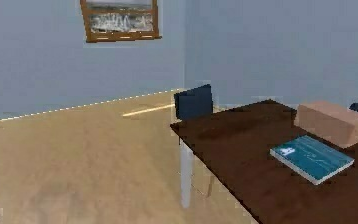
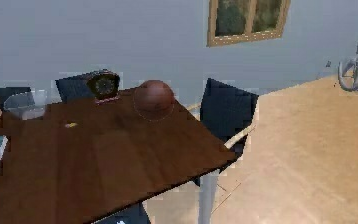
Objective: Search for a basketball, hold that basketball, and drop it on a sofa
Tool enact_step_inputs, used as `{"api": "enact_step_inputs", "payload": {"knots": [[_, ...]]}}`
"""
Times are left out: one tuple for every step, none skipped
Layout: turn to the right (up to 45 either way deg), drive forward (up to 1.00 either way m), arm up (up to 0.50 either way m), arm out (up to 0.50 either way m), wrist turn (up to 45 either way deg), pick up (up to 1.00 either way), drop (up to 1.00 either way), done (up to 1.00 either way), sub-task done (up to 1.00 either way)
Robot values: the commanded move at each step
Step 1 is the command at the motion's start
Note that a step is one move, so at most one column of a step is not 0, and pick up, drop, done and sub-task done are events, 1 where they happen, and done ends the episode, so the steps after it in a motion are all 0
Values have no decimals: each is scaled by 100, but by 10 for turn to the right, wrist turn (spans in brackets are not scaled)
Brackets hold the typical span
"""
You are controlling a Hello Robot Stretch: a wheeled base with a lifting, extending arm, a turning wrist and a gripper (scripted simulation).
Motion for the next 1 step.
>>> {"api": "enact_step_inputs", "payload": {"knots": [[450,0,0,0,0,0,0,0,0]]}}
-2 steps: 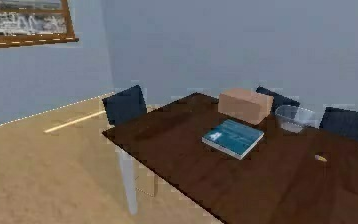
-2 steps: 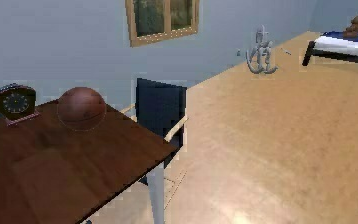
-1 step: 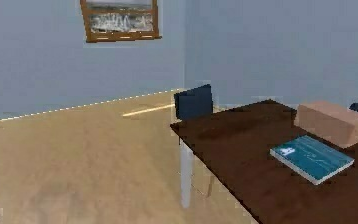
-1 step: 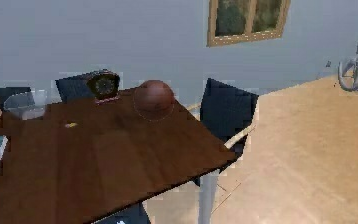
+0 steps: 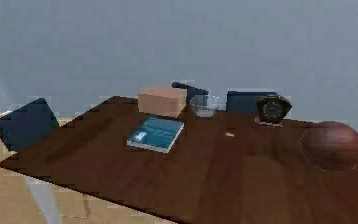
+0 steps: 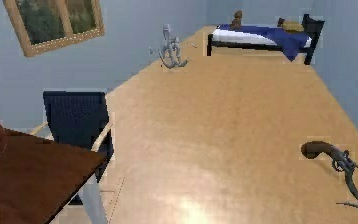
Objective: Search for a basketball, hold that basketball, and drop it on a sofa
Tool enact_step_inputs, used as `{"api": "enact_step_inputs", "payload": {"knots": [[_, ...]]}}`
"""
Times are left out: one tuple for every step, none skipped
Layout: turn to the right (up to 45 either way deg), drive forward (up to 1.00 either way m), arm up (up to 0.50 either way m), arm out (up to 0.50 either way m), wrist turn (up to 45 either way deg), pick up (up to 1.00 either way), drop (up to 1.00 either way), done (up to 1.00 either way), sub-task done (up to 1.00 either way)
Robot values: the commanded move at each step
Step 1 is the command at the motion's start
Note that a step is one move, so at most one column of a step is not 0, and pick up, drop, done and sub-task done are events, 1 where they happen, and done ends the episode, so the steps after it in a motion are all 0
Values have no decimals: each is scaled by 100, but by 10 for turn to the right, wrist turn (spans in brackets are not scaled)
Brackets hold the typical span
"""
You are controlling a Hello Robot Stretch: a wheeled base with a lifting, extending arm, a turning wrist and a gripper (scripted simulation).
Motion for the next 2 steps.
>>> {"api": "enact_step_inputs", "payload": {"knots": [[450,0,0,0,0,0,0,0,0],[150,0,0,0,0,0,0,0,0]]}}
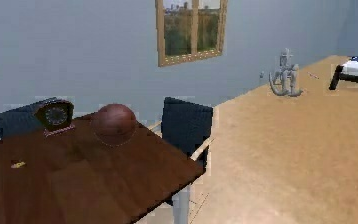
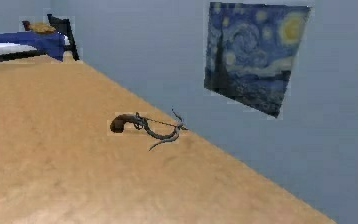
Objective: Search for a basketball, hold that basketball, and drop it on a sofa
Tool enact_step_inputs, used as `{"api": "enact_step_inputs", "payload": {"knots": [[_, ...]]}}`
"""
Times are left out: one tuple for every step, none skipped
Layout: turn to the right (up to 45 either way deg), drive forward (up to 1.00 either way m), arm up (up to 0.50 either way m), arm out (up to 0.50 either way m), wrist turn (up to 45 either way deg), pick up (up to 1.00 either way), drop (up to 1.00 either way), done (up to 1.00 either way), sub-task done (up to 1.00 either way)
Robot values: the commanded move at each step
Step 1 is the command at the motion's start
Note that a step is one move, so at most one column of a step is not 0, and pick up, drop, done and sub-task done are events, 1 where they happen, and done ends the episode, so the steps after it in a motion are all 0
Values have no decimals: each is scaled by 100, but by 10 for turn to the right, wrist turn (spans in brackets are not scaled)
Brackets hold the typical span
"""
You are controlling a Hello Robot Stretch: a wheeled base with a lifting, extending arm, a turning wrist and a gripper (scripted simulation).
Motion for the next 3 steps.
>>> {"api": "enact_step_inputs", "payload": {"knots": [[0,35,0,0,0,0,0,0,0],[-450,0,0,0,0,0,0,0,0],[-450,0,0,0,0,0,0,0,0]]}}
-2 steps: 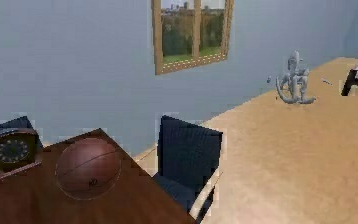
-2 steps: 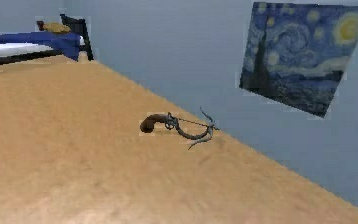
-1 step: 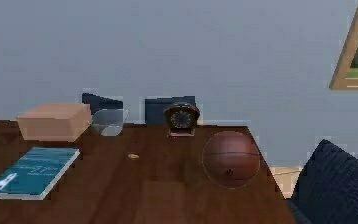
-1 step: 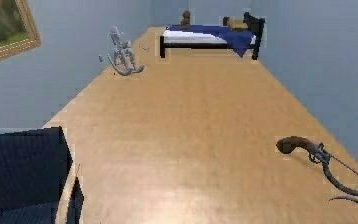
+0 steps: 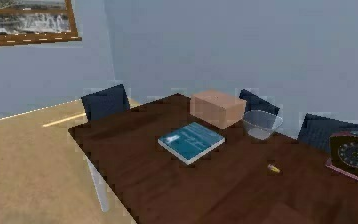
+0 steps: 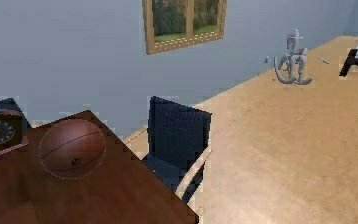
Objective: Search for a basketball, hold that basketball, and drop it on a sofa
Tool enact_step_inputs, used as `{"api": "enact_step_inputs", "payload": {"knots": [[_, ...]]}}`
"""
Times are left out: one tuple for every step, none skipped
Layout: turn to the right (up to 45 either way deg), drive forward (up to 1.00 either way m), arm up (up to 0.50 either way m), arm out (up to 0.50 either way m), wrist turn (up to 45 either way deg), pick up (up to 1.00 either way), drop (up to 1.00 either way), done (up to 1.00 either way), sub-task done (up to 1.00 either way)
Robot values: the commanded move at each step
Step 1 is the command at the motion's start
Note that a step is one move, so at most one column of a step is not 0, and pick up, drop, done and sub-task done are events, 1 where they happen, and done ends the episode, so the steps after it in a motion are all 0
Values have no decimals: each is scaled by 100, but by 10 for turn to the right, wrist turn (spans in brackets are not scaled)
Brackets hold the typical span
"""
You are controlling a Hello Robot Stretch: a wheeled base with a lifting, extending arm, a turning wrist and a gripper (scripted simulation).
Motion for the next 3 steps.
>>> {"api": "enact_step_inputs", "payload": {"knots": [[-240,0,0,0,0,0,0,0,0],[0,0,50,0,0,0,0,0,0],[0,0,38,0,0,0,0,0,0]]}}
